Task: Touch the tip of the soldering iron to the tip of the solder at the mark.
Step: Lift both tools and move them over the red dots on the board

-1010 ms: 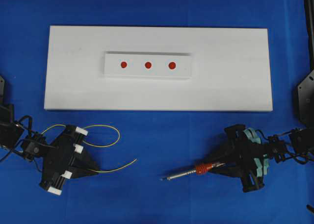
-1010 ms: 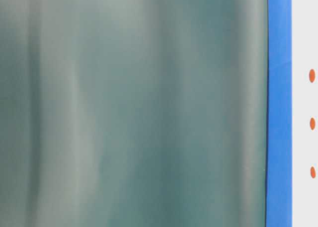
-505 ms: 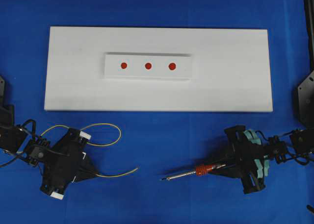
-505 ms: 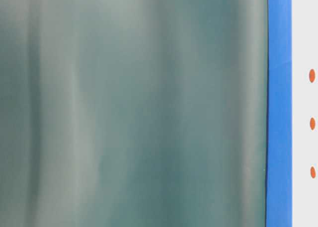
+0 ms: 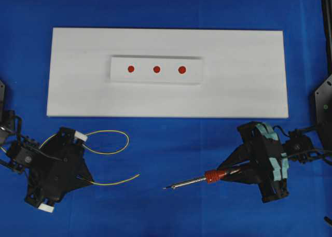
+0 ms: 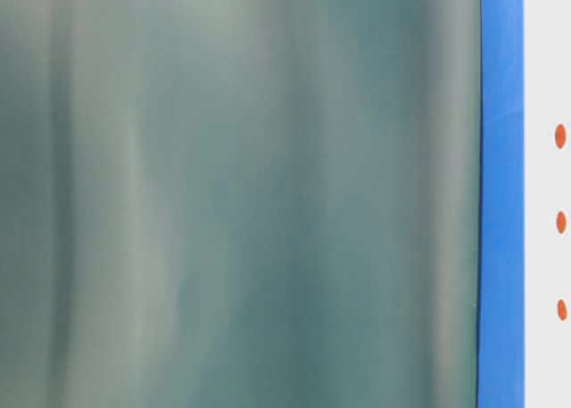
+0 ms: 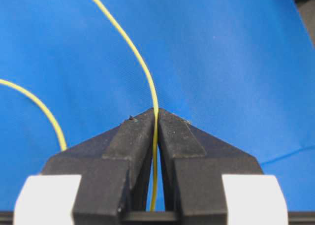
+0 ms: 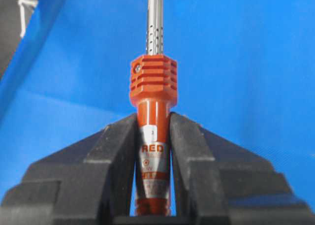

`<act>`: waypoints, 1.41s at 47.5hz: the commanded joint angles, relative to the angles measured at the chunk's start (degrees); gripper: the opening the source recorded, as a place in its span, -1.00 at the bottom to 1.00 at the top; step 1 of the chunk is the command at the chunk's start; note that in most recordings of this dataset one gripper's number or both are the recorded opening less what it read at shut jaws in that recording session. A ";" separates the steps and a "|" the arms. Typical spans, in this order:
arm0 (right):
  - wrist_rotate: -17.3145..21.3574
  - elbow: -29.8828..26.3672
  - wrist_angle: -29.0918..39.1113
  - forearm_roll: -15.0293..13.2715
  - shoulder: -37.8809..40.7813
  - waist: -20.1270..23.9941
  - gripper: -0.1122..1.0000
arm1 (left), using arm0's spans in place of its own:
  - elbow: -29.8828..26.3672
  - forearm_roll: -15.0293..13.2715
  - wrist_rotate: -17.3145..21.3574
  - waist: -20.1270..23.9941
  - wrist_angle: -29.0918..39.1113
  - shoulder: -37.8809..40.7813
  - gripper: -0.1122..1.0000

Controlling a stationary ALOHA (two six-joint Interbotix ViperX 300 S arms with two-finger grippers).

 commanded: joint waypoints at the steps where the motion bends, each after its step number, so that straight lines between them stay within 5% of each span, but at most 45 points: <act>1: -0.53 -2.81 5.36 -0.18 -3.16 -1.58 -0.68 | -1.41 0.09 0.09 0.88 2.37 -3.69 -0.77; 18: -0.70 -4.83 10.72 -0.44 -4.39 -6.86 -0.68 | -1.76 0.35 0.09 5.54 5.80 -5.10 -0.77; 32: -0.62 -6.94 20.30 -0.79 -4.39 -19.86 -0.68 | -4.31 0.35 0.09 16.00 12.57 -4.04 -0.77; 50: -0.70 -9.23 26.19 -5.45 -3.52 -32.52 -0.68 | -9.23 0.62 0.44 27.51 21.53 -1.23 -0.77; 67: -0.62 -12.83 30.50 -9.05 -0.97 -36.65 -0.68 | -12.13 0.79 1.32 32.70 25.22 0.70 -0.77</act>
